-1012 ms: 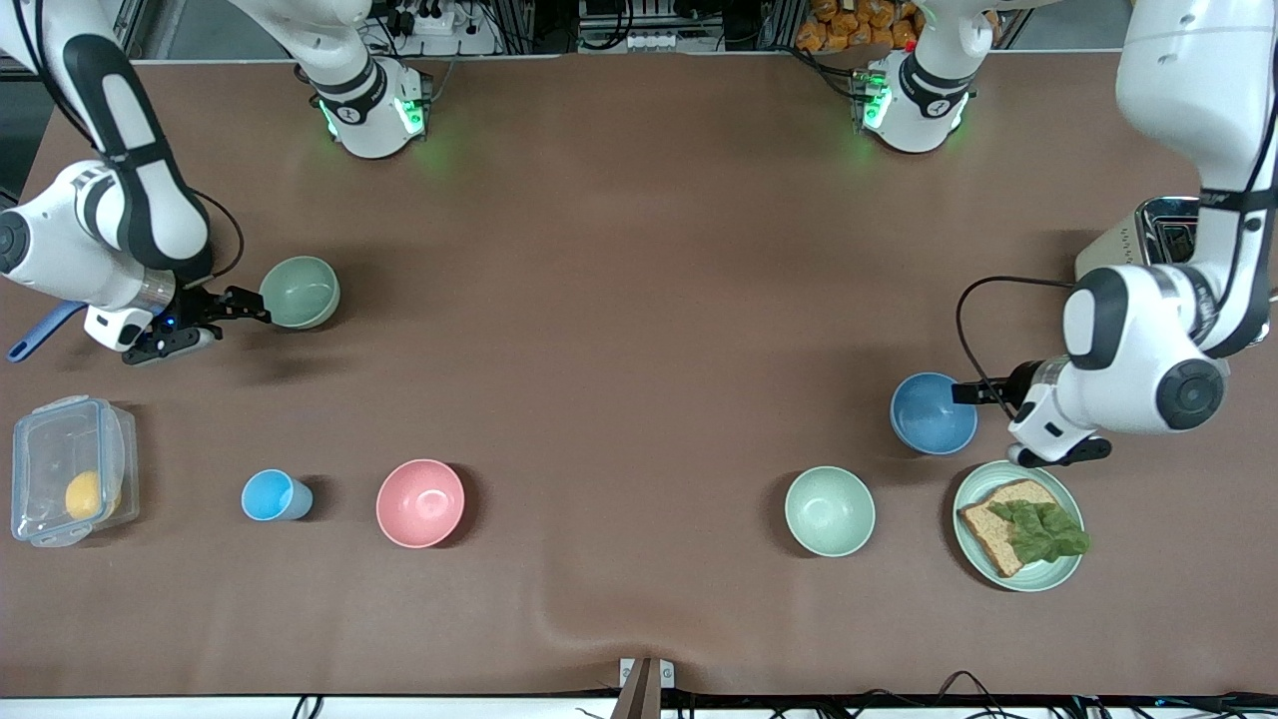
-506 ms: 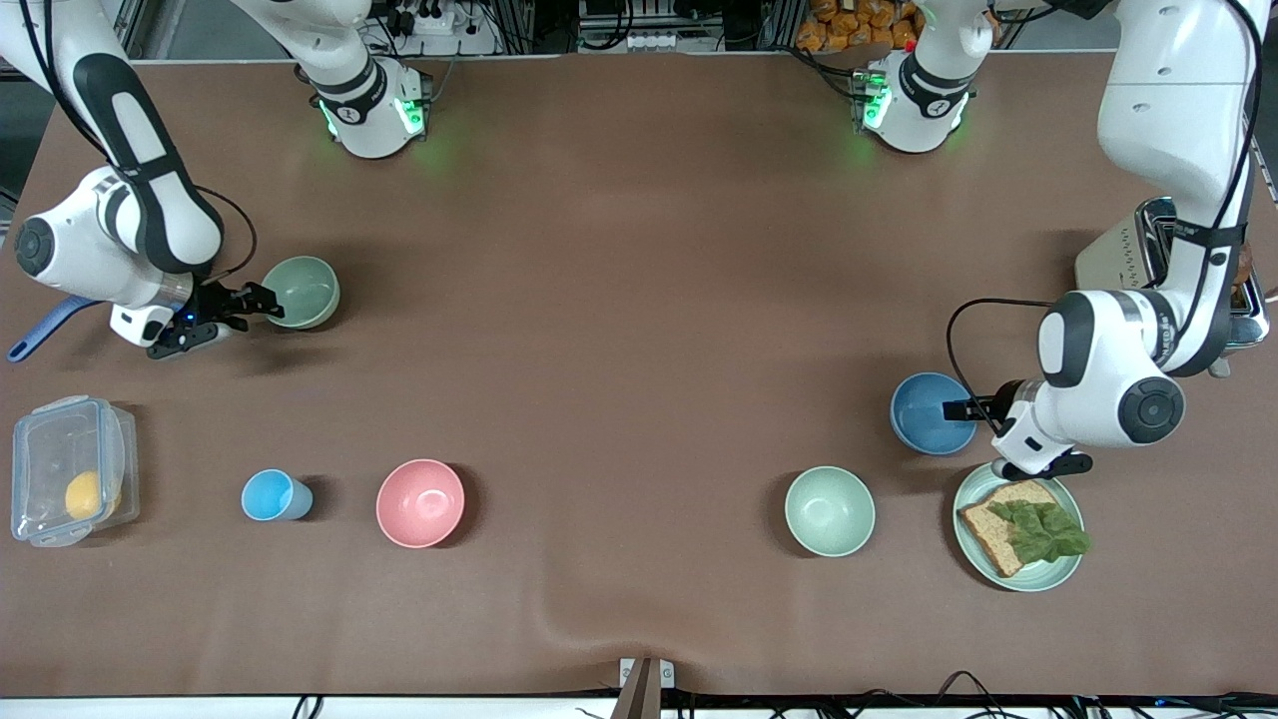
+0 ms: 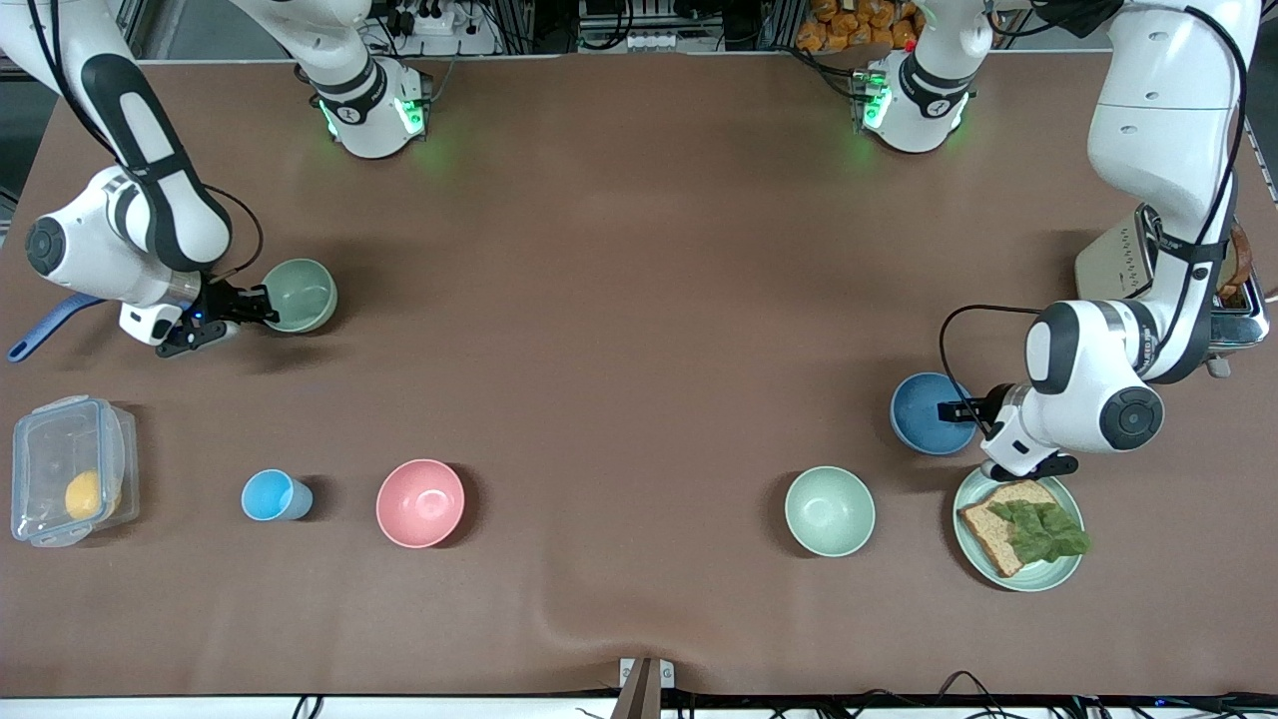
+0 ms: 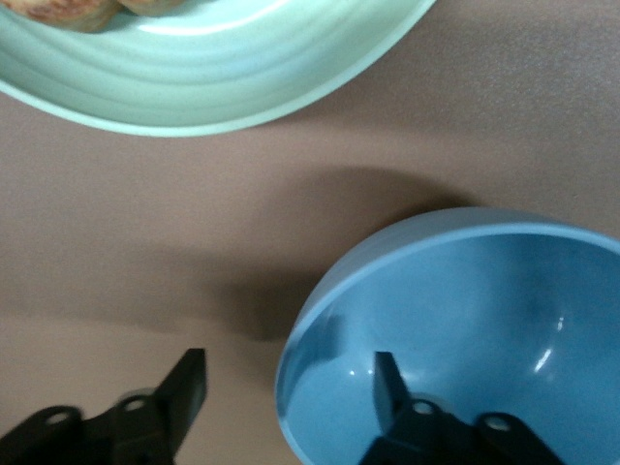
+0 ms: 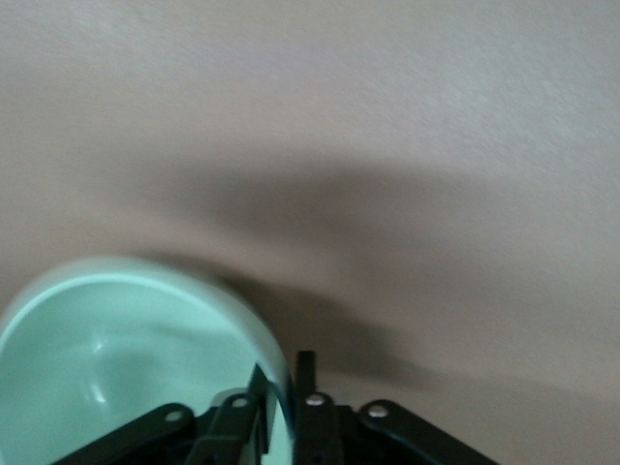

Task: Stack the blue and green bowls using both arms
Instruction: 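Grasp the green bowl with the right gripper while the left grasps the blue bowl, then carry the green bowl to the table middle while the left carries the blue bowl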

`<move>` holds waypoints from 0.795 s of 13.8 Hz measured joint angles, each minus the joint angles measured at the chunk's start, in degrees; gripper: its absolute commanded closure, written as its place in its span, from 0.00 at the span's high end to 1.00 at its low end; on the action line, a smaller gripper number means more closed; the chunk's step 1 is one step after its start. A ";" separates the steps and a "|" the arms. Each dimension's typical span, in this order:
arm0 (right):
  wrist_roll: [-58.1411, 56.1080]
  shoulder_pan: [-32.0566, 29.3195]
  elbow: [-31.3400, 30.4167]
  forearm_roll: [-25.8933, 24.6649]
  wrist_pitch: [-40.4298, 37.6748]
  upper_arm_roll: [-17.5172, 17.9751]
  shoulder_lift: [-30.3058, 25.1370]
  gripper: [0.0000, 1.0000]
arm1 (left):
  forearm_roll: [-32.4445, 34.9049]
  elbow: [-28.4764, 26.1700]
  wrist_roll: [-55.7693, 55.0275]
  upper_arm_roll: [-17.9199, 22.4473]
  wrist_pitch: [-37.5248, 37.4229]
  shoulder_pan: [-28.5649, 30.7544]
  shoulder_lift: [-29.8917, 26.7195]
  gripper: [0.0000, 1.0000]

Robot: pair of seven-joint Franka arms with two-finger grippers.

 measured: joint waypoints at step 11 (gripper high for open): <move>39.75 25.37 1.69 0.72 -11.82 0.97 -16.61 0.00 | 0.00 1.12 -0.22 -0.22 -0.33 0.06 -2.55 0.00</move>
